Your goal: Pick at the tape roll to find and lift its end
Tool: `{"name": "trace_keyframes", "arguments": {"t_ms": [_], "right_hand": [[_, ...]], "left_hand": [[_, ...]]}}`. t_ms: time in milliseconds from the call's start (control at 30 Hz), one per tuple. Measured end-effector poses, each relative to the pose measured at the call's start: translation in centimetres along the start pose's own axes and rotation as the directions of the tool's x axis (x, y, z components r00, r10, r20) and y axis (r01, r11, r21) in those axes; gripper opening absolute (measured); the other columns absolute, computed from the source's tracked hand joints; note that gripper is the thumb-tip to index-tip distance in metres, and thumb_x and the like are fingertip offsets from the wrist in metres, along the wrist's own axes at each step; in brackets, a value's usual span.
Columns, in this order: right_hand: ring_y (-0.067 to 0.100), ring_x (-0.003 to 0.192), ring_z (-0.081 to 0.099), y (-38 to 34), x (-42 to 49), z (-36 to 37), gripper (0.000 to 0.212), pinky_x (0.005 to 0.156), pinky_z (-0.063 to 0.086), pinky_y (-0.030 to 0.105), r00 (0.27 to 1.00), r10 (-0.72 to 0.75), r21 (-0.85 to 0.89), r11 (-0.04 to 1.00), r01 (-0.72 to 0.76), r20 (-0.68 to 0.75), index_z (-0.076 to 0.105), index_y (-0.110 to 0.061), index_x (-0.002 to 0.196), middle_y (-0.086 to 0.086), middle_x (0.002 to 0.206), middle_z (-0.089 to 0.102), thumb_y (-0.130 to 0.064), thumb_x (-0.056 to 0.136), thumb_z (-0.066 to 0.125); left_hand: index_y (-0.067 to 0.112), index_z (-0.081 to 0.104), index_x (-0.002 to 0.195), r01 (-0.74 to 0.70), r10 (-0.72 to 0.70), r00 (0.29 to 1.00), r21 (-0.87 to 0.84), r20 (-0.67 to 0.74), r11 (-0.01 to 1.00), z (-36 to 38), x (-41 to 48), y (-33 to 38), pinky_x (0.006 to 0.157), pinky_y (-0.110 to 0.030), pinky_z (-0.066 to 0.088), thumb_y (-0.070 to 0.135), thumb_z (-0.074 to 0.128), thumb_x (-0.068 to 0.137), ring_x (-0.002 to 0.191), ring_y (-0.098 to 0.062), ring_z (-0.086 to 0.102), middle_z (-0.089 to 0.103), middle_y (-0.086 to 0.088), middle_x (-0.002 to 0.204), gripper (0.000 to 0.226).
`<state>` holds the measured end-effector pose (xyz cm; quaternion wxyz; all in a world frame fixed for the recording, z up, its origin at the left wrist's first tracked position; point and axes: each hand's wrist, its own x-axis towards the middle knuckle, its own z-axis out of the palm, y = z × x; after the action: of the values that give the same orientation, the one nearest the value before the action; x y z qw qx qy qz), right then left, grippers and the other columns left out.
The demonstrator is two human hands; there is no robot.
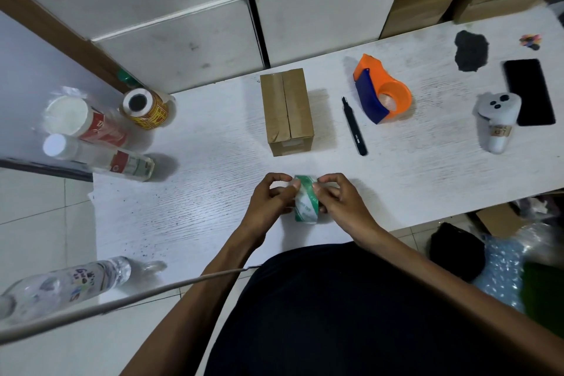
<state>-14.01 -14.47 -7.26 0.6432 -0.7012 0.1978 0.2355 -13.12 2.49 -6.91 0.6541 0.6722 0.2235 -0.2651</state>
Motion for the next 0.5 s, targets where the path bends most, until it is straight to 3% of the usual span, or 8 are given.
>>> {"name": "trace_keyframes", "arguments": {"t_ms": [100, 300, 433, 500], "right_hand": [[0.012, 0.086, 0.072, -0.4, -0.2, -0.3, 0.035, 0.068, 0.052, 0.02, 1.0, -0.01, 0.013, 1.0, 0.01, -0.026, 0.053, -0.022, 0.116, 0.005, 0.094, 0.077, -0.031, 0.087, 0.071], [0.016, 0.093, 0.074, -1.2, 0.1, -1.0, 0.036, 0.082, 0.058, 0.028, 0.998, -0.059, 0.059, 0.996, 0.061, -0.033, 0.066, -0.011, 0.111, 0.006, 0.095, 0.077, -0.018, 0.078, 0.08], [0.014, 0.086, 0.073, -2.1, 0.6, -1.5, 0.031, 0.075, 0.055, 0.022, 0.982, -0.161, -0.002, 0.987, 0.162, -0.1, 0.066, -0.013, 0.104, 0.006, 0.087, 0.074, -0.018, 0.077, 0.081], [0.014, 0.084, 0.071, -2.4, 1.0, -1.8, 0.025, 0.075, 0.055, 0.022, 0.966, -0.218, -0.067, 0.975, 0.21, -0.138, 0.065, -0.017, 0.099, 0.003, 0.083, 0.072, -0.018, 0.079, 0.079]], "left_hand": [[0.001, 0.06, 0.111, 0.044, -0.039, 0.998, -0.116, 0.038, 0.992, 0.5, 0.3, 0.1, 0.078, -0.034, 0.057, 0.021, 0.077, 0.085, 0.085, -0.024, 0.072, 0.071, -0.014, 0.088, 0.037], [-0.001, 0.071, 0.094, -0.017, 0.029, 0.996, -0.148, 0.083, 0.989, 0.7, 1.2, 1.4, 0.08, -0.037, 0.057, 0.016, 0.071, 0.09, 0.082, -0.026, 0.07, 0.073, -0.018, 0.088, 0.018], [0.003, 0.074, 0.093, -0.089, 0.092, 0.992, -0.035, 0.083, 0.995, 1.2, 1.8, 2.8, 0.088, -0.045, 0.059, 0.024, 0.066, 0.093, 0.086, -0.028, 0.073, 0.076, -0.016, 0.088, 0.023], [0.009, 0.077, 0.094, -0.163, 0.16, 0.986, 0.106, 0.036, 0.981, 1.4, 1.9, 3.9, 0.083, -0.042, 0.061, 0.032, 0.063, 0.095, 0.083, -0.024, 0.076, 0.078, -0.012, 0.086, 0.027]]}}
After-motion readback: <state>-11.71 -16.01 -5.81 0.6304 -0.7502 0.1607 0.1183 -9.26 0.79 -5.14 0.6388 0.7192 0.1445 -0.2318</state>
